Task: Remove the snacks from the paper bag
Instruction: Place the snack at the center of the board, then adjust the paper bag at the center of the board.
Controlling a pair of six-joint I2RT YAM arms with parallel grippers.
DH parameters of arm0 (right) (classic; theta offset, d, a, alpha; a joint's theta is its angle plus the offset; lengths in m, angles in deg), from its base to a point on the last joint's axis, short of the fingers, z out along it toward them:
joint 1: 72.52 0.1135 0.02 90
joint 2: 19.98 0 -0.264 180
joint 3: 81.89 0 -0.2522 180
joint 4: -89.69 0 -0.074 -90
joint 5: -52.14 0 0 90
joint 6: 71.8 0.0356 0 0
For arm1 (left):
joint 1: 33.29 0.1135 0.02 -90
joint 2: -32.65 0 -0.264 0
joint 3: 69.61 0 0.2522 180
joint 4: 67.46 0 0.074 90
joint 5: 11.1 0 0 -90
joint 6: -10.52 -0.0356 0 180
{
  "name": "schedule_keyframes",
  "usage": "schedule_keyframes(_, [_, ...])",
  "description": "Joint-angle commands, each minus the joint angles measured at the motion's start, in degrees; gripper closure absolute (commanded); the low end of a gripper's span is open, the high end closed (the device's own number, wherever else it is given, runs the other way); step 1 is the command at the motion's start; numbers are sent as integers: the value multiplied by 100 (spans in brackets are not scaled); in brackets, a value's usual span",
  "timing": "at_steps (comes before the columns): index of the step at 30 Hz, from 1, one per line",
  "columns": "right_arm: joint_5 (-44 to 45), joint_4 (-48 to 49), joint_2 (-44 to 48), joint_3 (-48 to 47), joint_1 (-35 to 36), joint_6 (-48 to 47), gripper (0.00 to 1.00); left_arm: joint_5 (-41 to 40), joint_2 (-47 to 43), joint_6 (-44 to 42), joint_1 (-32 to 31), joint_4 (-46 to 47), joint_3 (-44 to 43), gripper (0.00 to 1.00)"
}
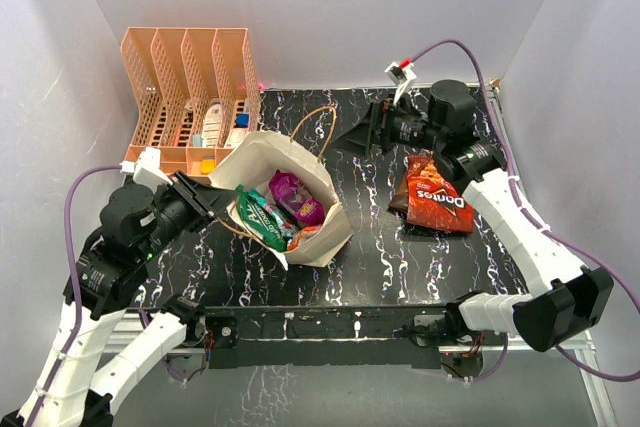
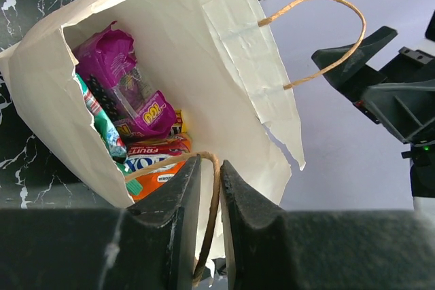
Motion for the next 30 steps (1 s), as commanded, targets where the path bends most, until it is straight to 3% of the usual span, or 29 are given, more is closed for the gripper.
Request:
schedule_keyframes(1, [124,477,-378,-600,450,728,2,-55,38,61,-28,-22,-222,85])
schedule_keyframes(5, [675,380,-661,-884,760,945,3,-78,60,11,-35,-3,-316,94])
schedule_keyframes(7, [906,478,-811,-924,794,1019,10,-96,137,-83,-28,-15,-414,98])
schedule_keyframes(12, [1397,454,-1089,-1279,799,1082,39,-136,512,-440,-28,65,-767,100])
schedule_keyframes(18, [2202,984,-649,-1077,721,1125,87,-140,1444,-861,-28,627,-1501,100])
schedule_keyframes(30, [2723,1157,-666,-1042,416,943,89,-303,3908,-1974,-19,1538,-3592,100])
